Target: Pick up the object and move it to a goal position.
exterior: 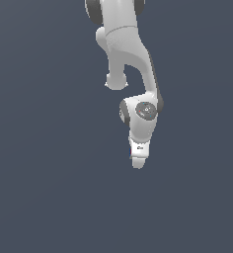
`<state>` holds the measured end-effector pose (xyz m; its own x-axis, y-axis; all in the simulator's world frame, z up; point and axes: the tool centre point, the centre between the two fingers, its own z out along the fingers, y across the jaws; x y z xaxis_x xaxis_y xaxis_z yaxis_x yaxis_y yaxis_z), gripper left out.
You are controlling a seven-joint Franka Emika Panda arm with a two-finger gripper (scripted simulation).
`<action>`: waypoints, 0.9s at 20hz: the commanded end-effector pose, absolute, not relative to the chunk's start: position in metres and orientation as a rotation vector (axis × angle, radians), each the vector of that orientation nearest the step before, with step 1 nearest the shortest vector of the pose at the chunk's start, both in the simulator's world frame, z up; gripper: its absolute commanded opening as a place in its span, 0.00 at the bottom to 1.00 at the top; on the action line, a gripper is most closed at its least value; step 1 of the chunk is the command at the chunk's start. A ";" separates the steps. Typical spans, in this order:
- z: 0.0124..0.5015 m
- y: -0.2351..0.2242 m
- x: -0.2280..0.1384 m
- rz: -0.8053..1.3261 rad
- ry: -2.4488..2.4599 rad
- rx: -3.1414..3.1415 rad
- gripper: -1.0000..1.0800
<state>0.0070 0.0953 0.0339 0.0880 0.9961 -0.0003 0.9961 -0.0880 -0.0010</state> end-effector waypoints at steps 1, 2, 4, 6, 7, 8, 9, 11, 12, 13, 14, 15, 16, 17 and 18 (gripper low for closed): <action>0.033 0.095 0.007 0.000 -2.122 -2.317 0.00; 0.033 0.095 0.007 0.000 -2.122 -2.317 0.00; 0.033 0.095 0.007 0.000 -2.122 -2.317 0.00; 0.033 0.095 0.007 0.000 -2.122 -2.317 0.00; 0.033 0.095 0.007 0.000 -2.122 -2.317 0.00; 0.033 0.095 0.007 0.000 -2.122 -2.317 0.00; 0.033 0.095 0.007 0.000 -2.122 -2.317 0.00; 0.034 0.095 0.008 -0.001 -2.122 -2.318 0.00; 0.035 0.095 0.008 -0.001 -2.122 -2.318 0.00; 0.036 0.095 0.007 -0.001 -2.122 -2.318 0.00; 0.038 0.095 0.007 -0.001 -2.122 -2.318 0.00; 0.040 0.096 0.006 -0.001 -2.122 -2.318 0.00; 0.043 0.096 0.006 0.000 -2.122 -2.318 0.00; 0.047 0.096 0.005 0.000 -2.122 -2.318 0.00; 0.051 0.097 0.004 0.000 -2.122 -2.318 0.00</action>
<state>0.0044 0.0960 0.0441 0.0881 0.9961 -0.0010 0.9961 -0.0881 -0.0022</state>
